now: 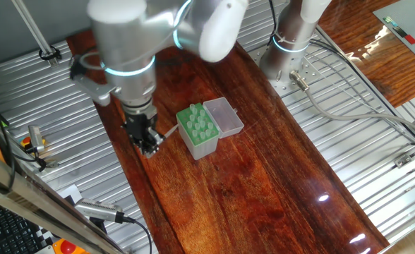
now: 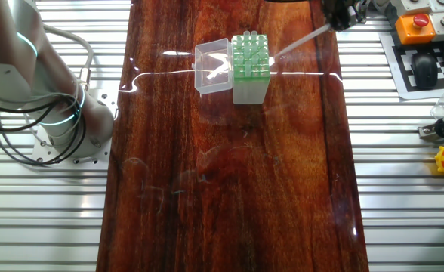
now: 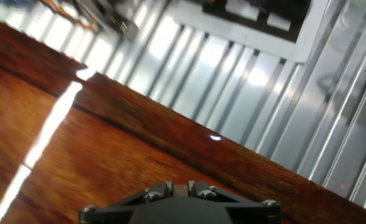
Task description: Insert a large pipette tip into the holder for large pipette tips
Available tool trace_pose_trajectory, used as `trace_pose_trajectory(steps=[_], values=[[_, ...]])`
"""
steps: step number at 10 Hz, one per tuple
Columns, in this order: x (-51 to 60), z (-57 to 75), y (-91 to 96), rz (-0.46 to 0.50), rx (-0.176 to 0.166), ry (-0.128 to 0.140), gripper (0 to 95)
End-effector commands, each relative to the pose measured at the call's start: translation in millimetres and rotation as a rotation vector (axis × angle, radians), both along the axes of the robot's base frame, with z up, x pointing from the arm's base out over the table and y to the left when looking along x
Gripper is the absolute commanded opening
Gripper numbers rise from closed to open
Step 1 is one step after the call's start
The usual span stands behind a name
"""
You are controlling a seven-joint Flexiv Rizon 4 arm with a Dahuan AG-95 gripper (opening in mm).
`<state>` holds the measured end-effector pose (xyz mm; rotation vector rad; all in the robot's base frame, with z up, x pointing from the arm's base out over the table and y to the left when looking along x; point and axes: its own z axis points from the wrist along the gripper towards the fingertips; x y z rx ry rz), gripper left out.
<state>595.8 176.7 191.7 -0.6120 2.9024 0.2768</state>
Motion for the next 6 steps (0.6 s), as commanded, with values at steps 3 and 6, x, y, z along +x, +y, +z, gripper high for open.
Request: trace_pose_trajectory(steps=[3, 6], values=[[-0.6, 1.5, 2.8, -0.011, -0.006, 0.024, 0.0], [-0.6, 1.5, 2.8, -0.004, -0.023, 0.026, 0.0]])
